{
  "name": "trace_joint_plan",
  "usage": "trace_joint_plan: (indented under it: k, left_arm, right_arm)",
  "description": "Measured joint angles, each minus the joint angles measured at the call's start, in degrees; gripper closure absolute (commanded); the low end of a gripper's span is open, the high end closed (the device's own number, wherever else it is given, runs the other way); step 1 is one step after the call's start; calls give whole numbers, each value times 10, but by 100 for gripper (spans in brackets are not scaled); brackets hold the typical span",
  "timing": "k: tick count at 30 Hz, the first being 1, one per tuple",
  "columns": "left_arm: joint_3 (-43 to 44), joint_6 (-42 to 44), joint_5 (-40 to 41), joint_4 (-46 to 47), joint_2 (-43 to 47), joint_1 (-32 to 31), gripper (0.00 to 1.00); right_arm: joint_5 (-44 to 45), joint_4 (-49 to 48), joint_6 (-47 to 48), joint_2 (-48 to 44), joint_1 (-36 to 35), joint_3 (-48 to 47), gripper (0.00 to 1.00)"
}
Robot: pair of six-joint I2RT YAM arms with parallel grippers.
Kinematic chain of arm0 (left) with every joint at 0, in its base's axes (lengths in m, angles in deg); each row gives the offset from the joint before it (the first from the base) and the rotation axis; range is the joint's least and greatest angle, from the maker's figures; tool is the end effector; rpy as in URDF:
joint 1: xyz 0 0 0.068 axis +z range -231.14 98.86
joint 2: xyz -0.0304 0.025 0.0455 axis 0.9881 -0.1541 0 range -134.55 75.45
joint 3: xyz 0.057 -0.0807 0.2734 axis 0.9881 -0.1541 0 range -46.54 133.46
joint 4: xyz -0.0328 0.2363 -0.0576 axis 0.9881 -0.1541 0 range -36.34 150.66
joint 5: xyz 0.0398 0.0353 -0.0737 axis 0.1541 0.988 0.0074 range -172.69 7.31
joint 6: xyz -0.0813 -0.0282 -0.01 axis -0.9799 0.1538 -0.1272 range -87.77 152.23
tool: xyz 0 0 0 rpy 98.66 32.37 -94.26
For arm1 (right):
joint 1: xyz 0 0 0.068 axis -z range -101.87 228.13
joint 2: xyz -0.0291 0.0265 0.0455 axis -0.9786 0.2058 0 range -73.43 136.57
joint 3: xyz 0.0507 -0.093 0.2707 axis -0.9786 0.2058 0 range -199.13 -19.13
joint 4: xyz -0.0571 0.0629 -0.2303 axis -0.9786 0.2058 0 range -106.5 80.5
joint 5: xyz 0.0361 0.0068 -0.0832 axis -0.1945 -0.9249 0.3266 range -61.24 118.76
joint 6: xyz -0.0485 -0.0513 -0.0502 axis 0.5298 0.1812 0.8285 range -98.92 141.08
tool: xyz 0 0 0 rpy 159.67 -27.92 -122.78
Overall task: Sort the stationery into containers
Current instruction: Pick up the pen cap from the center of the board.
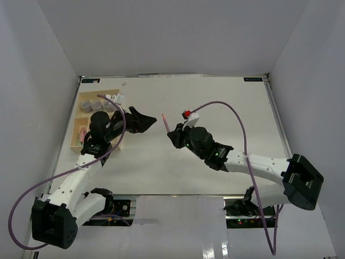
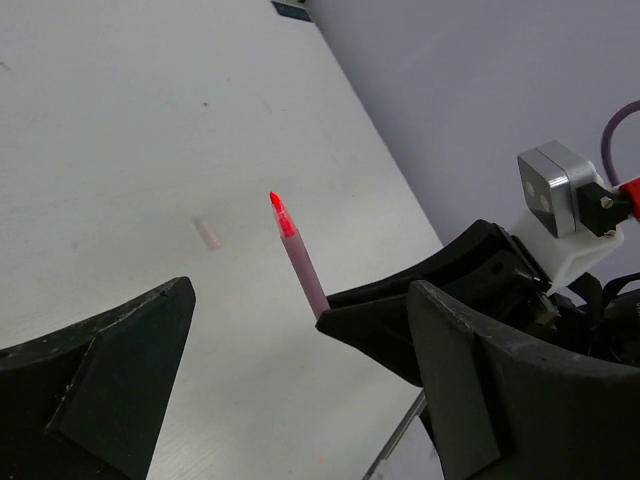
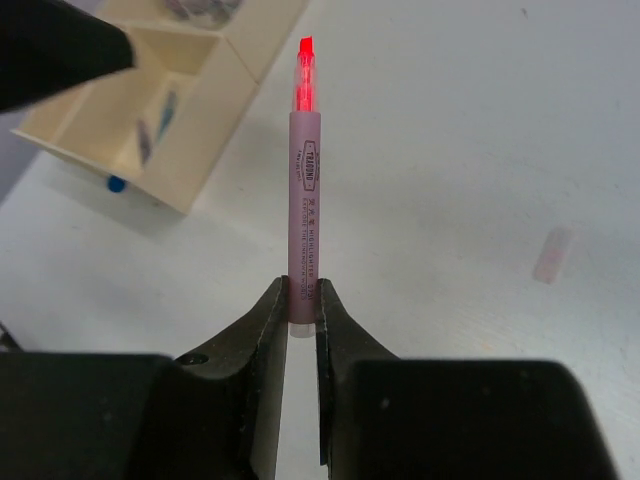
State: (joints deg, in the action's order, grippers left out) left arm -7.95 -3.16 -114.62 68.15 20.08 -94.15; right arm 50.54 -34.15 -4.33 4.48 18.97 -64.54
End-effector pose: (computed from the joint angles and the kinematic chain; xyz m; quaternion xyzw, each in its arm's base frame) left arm 0.2171 -0.0916 0.3151 0.0325 0.7533 -0.4464 0.4818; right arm 0.1912 0.2650 0.2807 -0.1157 0.7782 0.2921 0.5438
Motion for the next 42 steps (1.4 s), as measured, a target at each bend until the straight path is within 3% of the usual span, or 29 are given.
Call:
trace_joint_plan:
  k: [8, 16, 20, 28, 34, 42]
  left_arm:
    - [-6, -40, 61, 90, -1, -92, 2]
    - [-4, -41, 93, 122, -33, -141, 2]
    - [-4, -43, 101, 128, -46, -159, 10]
    - [-2, -51, 102, 155, -60, -183, 36]
    - [-2, -58, 99, 174, -75, -196, 41]
    - [-2, -60, 97, 183, -84, -206, 55]
  right_arm:
    - [-62, -137, 5, -68, -2, 75, 92]
    - [-95, -236, 2, -92, -2, 125, 92]
    - [-101, -267, 1, -94, -2, 131, 92]
    - [-104, -314, 2, -97, -2, 143, 92]
    - [-103, -336, 2, -97, -2, 151, 92]
    - [-103, -354, 1, -98, -2, 156, 92]
